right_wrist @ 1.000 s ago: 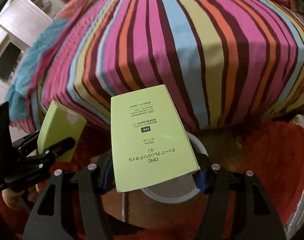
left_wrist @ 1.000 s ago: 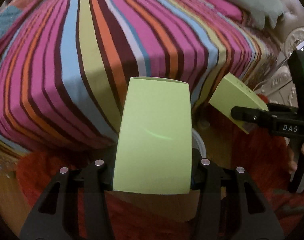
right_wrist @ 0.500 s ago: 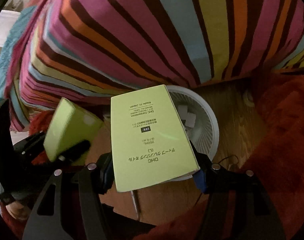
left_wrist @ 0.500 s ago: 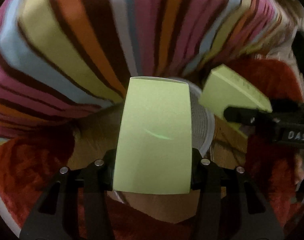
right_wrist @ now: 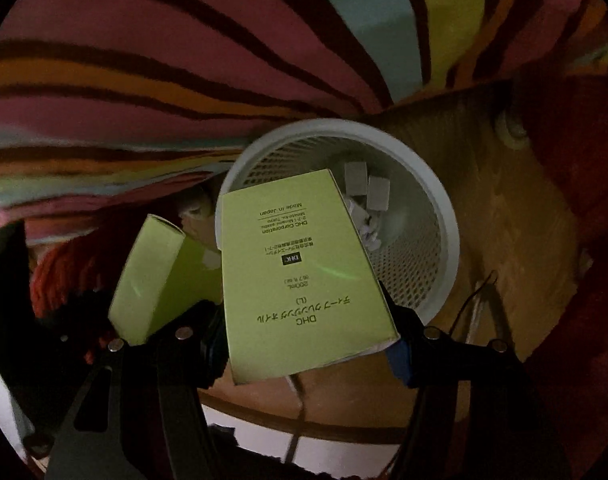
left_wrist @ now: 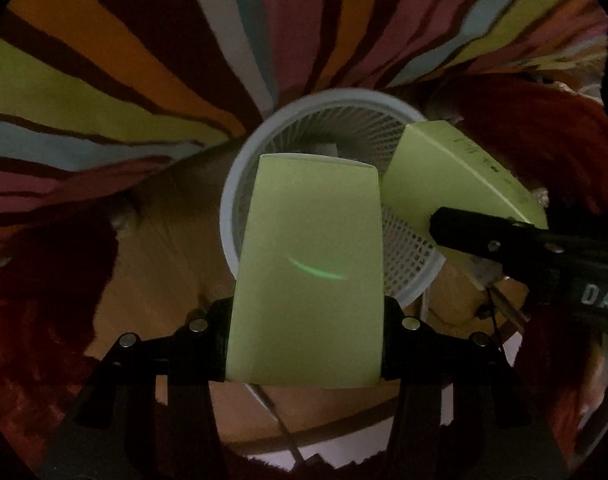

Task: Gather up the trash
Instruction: 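Open both tools to drop the green boxes into the wastebasket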

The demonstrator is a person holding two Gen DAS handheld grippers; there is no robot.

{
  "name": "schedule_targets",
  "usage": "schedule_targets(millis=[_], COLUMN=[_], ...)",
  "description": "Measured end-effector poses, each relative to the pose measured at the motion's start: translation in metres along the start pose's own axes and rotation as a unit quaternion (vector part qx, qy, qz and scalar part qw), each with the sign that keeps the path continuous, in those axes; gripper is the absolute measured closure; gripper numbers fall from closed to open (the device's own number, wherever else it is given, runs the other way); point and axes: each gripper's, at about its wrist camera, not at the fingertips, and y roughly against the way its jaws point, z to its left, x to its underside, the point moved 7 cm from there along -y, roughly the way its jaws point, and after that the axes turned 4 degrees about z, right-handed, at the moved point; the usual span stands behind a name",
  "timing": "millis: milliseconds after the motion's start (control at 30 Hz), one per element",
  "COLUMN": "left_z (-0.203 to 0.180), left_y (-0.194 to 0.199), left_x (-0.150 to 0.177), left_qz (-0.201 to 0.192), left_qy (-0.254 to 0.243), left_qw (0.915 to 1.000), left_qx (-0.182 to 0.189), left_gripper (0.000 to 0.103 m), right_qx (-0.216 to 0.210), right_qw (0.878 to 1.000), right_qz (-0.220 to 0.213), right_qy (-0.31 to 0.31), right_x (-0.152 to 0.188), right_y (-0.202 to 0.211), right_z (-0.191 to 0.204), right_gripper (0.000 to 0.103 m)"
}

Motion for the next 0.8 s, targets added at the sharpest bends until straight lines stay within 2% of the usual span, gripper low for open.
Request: schedule_targets(millis=[133,267,567,600,700,767,800], left_z=[-0.002,-0.008,-0.010,-0.010,-0.008,-0.007,-0.009], left_y=[-0.016,-0.031,-0.049,-0.051,-0.053,-0.053,-0.050], left_x=[-0.007,-0.008,-0.013,-0.012,-0.012,-0.012,-0.012], left_qz=[0.019,0.033,0.054,0.057,0.058,0.056,0.056], left_qy=[0.014,0.014,0.027,0.030,0.038,0.040,0.042], left_qw=[0.9995,0.9992,0.9979,0.9976,0.9973,0.9973,0.9972], left_qx=[0.020,0.018,0.024,0.024,0.023,0.025,0.027], left_gripper=[0.054,0.054,0.052,0.050,0.021,0.020,0.020], right_qx=[0.003,-0.001,-0.002,-0.003,-0.006,-0.001,0.002], right_qw=[0.999,0.998,0.997,0.996,0.995,0.995,0.995], right_qz=[0.011,0.024,0.039,0.040,0.049,0.051,0.049], right_qy=[-0.037,-0.064,-0.073,-0.075,-0.083,-0.085,-0.085], right_x=[-0.007,-0.007,-0.009,-0.010,-0.010,-0.011,-0.011], right_y=[-0.015,-0.024,-0.038,-0.040,-0.044,-0.045,-0.046], right_z=[-0.010,-0.019,-0.023,-0.025,-0.028,-0.029,-0.029], right_gripper=[0.043,0.043,0.042,0.042,0.038,0.017,0.016])
